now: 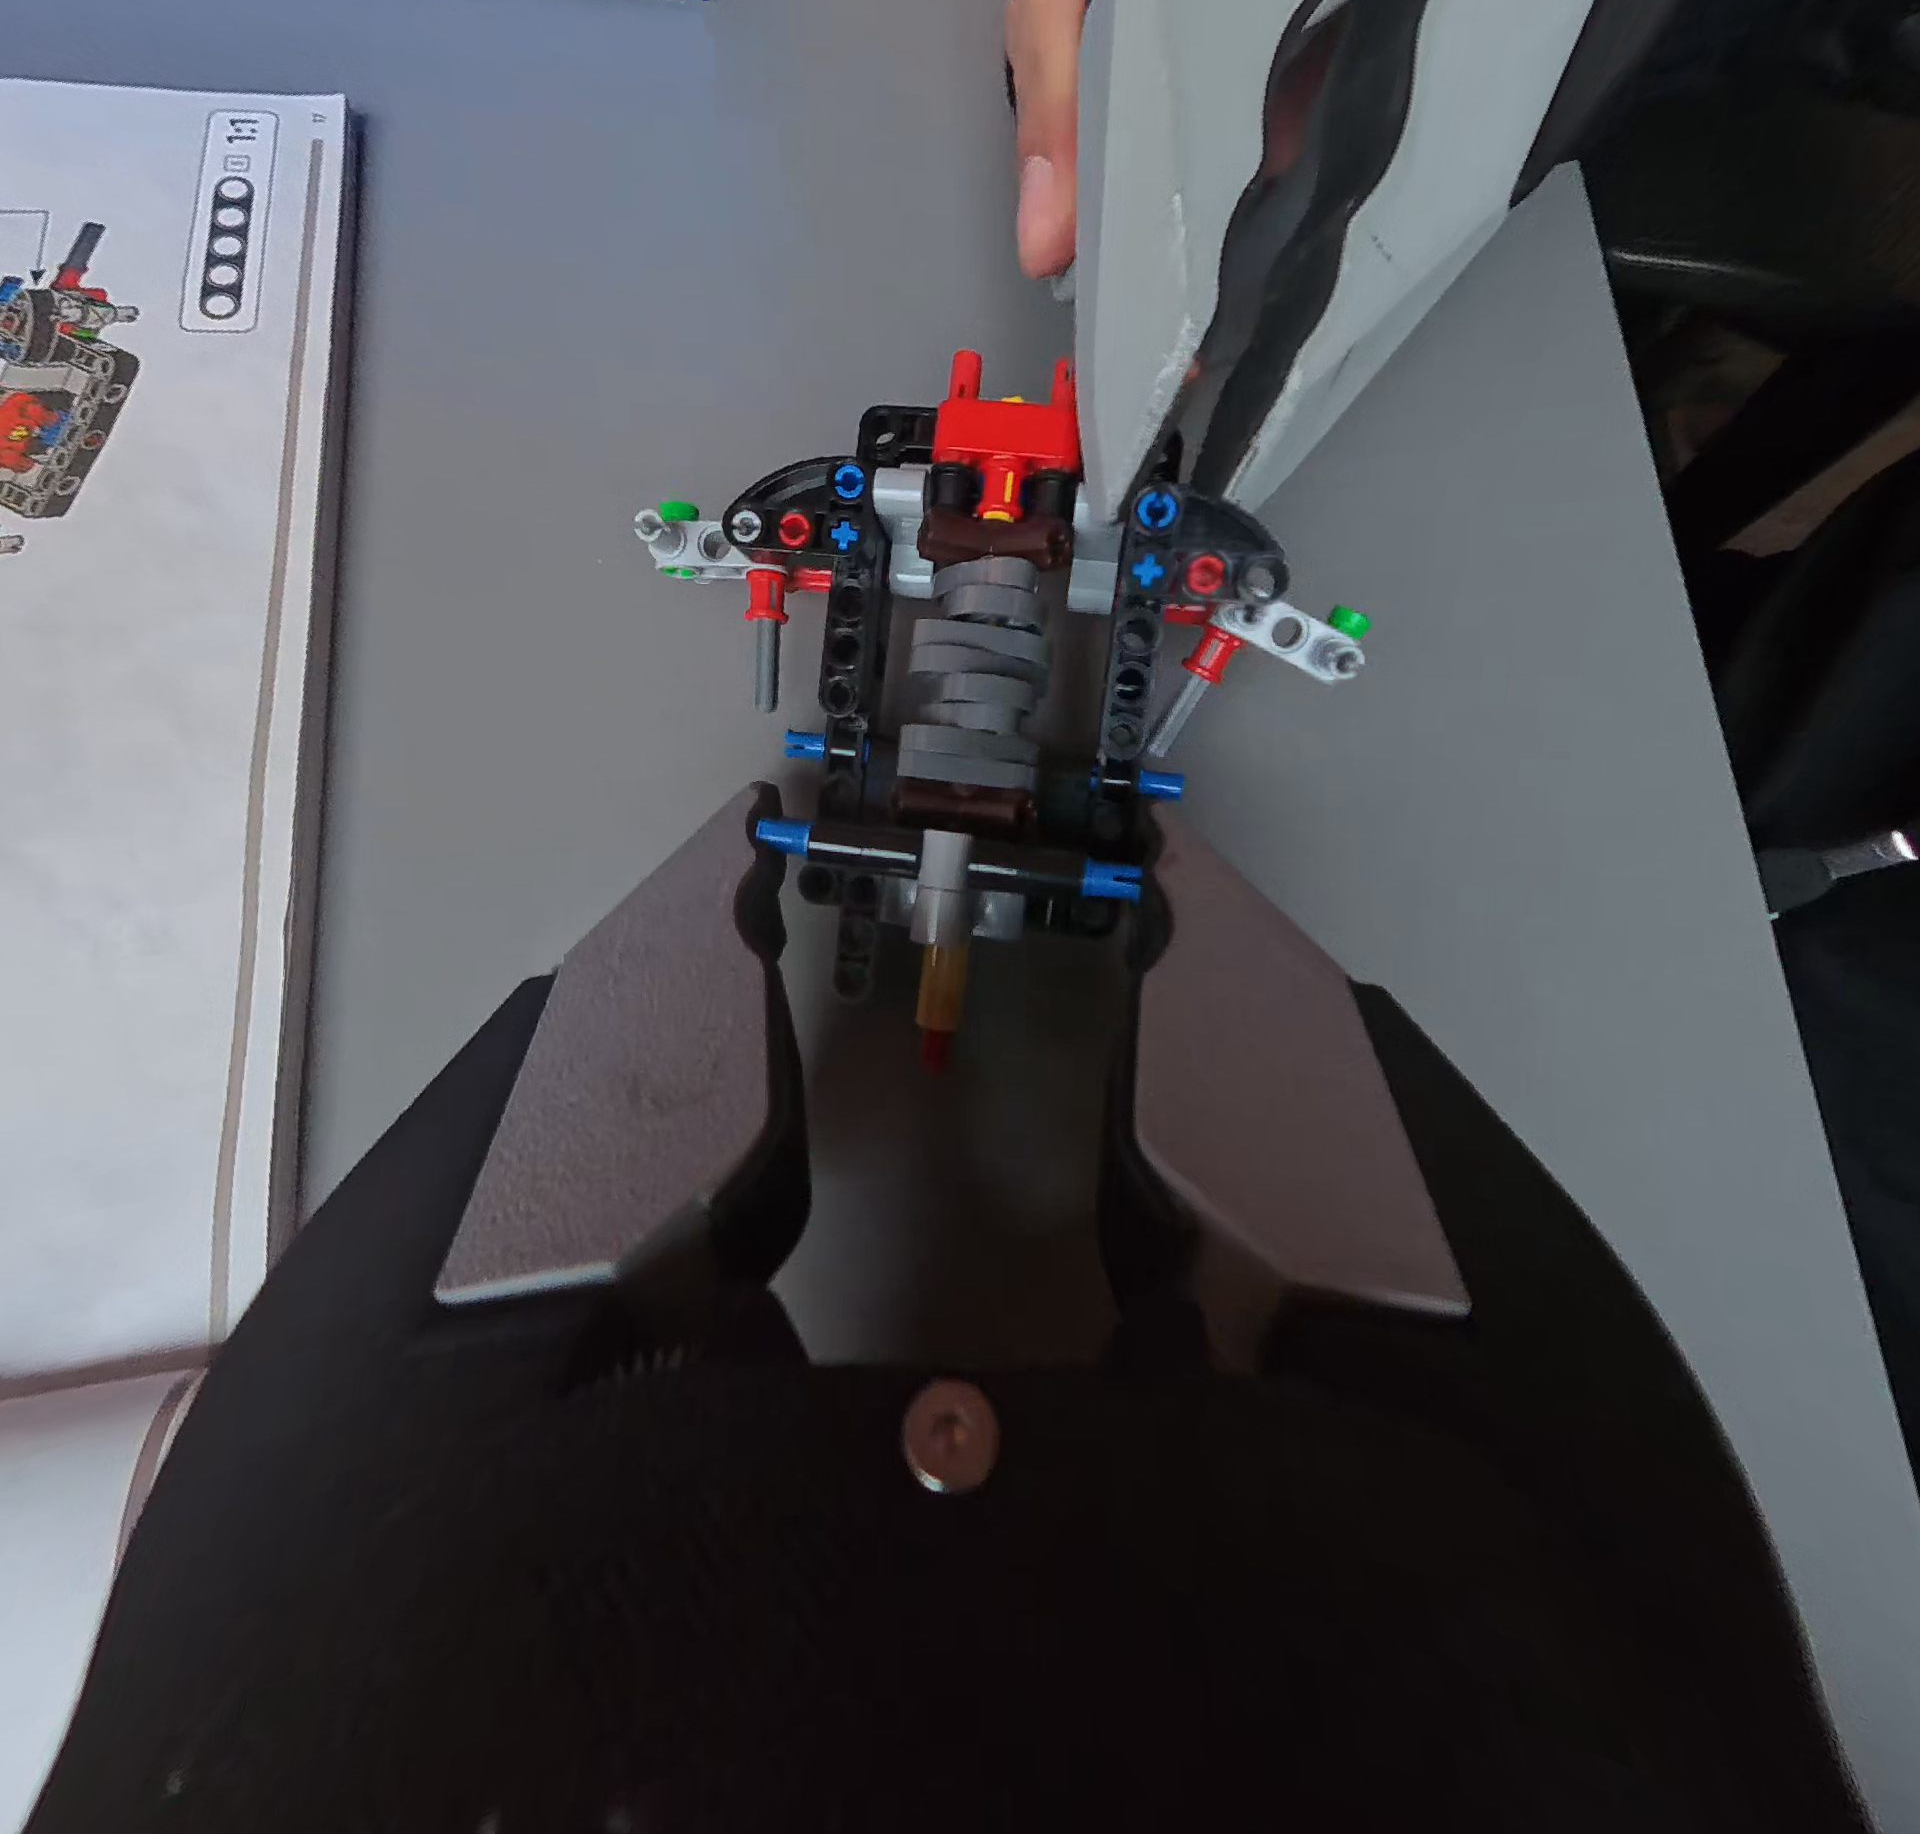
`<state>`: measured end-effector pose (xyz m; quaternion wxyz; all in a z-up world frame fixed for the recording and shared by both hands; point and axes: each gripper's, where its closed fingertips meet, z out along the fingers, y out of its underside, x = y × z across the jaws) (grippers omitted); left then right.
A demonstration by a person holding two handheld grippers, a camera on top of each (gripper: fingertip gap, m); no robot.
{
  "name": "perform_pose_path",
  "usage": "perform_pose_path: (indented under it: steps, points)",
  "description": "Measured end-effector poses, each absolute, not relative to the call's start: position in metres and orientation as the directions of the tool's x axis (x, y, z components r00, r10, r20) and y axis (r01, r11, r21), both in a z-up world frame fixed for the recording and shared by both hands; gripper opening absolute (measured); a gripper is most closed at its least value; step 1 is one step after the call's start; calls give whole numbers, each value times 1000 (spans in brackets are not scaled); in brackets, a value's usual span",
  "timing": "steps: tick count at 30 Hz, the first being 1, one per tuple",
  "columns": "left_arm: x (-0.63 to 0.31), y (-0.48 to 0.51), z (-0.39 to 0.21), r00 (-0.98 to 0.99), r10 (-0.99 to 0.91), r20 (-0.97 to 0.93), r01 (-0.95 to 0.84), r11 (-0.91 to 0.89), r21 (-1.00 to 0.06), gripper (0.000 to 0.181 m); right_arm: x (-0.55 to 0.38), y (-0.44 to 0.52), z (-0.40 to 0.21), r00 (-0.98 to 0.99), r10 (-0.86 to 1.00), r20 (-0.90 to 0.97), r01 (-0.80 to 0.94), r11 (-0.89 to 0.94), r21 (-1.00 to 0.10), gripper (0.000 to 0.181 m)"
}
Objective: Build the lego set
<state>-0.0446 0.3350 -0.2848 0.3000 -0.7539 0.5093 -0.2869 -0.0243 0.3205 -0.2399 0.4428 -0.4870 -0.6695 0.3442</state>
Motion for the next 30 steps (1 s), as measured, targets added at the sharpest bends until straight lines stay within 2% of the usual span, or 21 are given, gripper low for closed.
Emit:
perform_pose_path:
  steps: [5, 9, 12, 16, 19, 24, 28, 30]
  points:
    - [-41, 334, -283, 315, -927, 205, -583, -360, -728, 64, -16, 324, -237, -129, 941, 312, 321, 337, -885, 10]
    - [-43, 336, -281, 343, -884, 317, -554, -463, -692, 64, -8, 341, -232, -76, 965, 253, 312, 264, -913, 18]
    - [-46, 337, -282, 363, -879, 309, -576, -472, -667, 64, -4, 351, -224, -42, 981, 187, 278, 192, -941, 26]
    - [-49, 335, -282, 369, -869, 328, -588, -492, -642, 64, -1, 358, -213, -14, 995, 102, 222, 102, -970, 28]
    - [-50, 334, -281, 378, -857, 351, -595, -516, -616, 64, -3, 353, -211, -39, 995, 93, 216, 99, -971, 31]
    - [-53, 337, -283, 421, -858, 295, -643, -512, -570, 65, -17, 333, -211, -93, 989, 119, 241, 138, -961, 42]
    - [-53, 339, -284, 454, -859, 238, -674, -505, -538, 65, -17, 330, -226, -119, 981, 153, 324, 184, -928, 32]
    - [-54, 340, -284, 467, -855, 224, -682, -510, -525, 65, -16, 334, -227, -83, 982, 169, 335, 187, -923, 43]
